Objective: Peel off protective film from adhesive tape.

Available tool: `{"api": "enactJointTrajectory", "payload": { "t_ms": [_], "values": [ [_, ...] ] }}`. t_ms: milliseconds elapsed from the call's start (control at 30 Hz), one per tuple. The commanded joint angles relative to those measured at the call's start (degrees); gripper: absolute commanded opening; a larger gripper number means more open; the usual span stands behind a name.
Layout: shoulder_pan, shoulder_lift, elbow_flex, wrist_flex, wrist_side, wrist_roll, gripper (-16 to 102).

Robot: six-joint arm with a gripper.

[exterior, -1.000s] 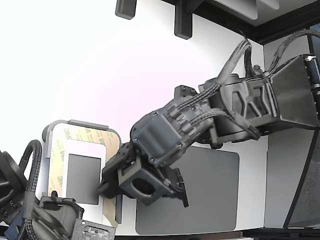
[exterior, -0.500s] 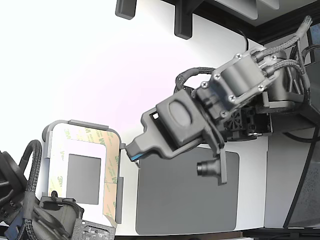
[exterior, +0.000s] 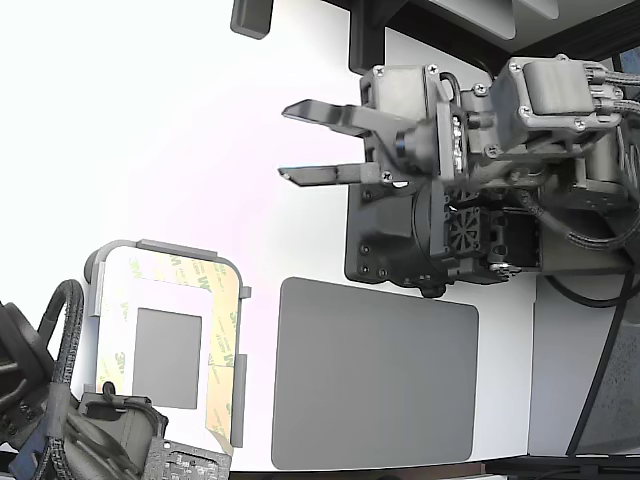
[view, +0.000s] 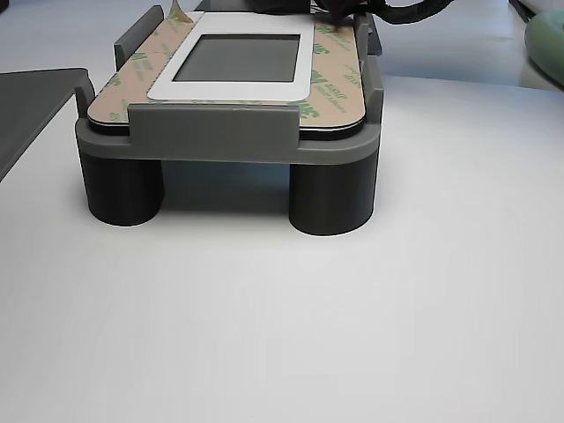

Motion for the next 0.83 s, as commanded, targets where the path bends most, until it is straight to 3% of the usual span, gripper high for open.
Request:
{"api": "enactJointTrajectory", "payload": {
  "t_ms": [0, 100, 233, 433, 800],
  "values": [
    [-1.8, 9.8, 4.7, 2.0, 1.2, 16.1, 100],
    [-8.5, 20.7, 12.9, 1.9, -2.5, 14.3, 100],
    [-9.0, 20.7, 15.2, 6.9, 1.4, 16.3, 100],
    [-10.2, 20.7, 17.8, 5.9, -4.4, 12.4, 100],
    [-10.2, 20.7, 17.8, 5.8, -4.2, 12.5, 100]
  ]
}}
